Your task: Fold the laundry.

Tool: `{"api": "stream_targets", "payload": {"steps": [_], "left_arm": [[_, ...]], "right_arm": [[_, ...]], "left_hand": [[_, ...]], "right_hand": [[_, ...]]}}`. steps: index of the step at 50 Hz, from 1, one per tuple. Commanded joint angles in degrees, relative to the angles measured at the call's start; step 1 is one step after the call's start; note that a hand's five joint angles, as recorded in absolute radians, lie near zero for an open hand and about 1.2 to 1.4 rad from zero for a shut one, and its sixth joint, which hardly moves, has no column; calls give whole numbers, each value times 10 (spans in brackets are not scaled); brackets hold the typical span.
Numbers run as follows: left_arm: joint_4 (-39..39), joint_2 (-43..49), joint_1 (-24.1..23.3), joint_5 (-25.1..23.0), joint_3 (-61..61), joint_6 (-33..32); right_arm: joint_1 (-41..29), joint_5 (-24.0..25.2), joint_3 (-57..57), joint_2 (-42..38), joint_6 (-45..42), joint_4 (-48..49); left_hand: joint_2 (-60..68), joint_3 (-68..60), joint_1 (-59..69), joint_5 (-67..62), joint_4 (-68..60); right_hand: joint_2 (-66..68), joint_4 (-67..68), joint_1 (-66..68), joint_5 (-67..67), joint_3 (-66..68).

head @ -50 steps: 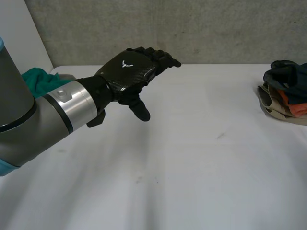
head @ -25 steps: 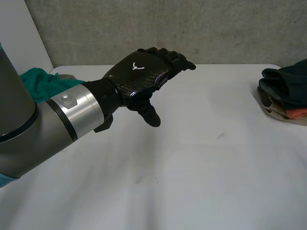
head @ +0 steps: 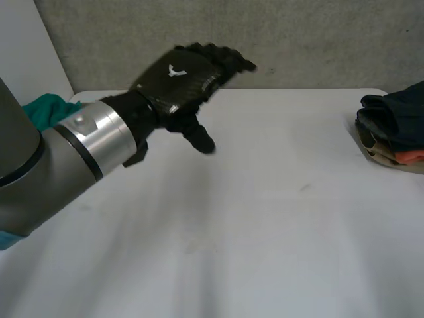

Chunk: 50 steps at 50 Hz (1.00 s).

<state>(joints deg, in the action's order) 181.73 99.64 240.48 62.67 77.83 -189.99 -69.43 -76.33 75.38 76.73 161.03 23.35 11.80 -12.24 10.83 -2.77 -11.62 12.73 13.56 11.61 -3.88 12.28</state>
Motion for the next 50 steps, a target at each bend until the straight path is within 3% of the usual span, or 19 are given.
{"api": "stream_targets", "payload": {"steps": [1,5,9,17,24,28,32,33,37,48,50], "left_arm": [[72,5,65,111,-6,-10],[97,46,174,123,-15,-45],[96,121,248,113,-44,-110],[91,289,322,82,-116,-253],[94,381,347,79,-171,-281],[98,416,348,71,-197,-279],[109,438,346,52,-220,-261],[120,443,345,44,-227,-243],[158,449,342,33,-234,-194],[216,428,326,41,-221,-166],[216,424,326,41,-213,-166]], "right_arm": [[-258,74,167,57,6,87],[-361,73,231,40,-52,86],[-425,62,272,-5,-126,75],[-453,-11,306,-40,-179,57],[-448,-10,327,-40,-179,58],[-448,-13,330,-42,-179,58],[-447,-16,333,-42,-179,60],[-447,-17,334,-42,-179,60],[-447,-18,339,-42,-179,61],[-428,-18,346,-41,-179,60],[-425,-18,346,-41,-179,61]], "left_hand": [[-13,17,-3,22,11],[-14,19,-4,24,12],[-14,19,-4,24,12],[-6,10,4,16,4],[14,-10,24,-5,-16],[108,-104,118,-99,-110],[290,-285,300,-280,-292],[442,-437,452,-432,-444],[675,-670,684,-665,-676],[682,-678,692,-672,-684],[440,-435,450,-430,-442]], "right_hand": [[-27,-36,-16,39,-23],[-27,-36,-16,39,-23],[-27,-36,-16,39,-23],[-27,-36,-16,39,-23],[-27,-36,-16,39,-23],[-27,-36,-16,39,-23],[-27,-36,-16,39,-23],[-27,-36,-16,39,-23],[-27,-36,-16,39,-23],[-27,-36,-16,39,-23],[-27,-36,-16,39,-23]]}}
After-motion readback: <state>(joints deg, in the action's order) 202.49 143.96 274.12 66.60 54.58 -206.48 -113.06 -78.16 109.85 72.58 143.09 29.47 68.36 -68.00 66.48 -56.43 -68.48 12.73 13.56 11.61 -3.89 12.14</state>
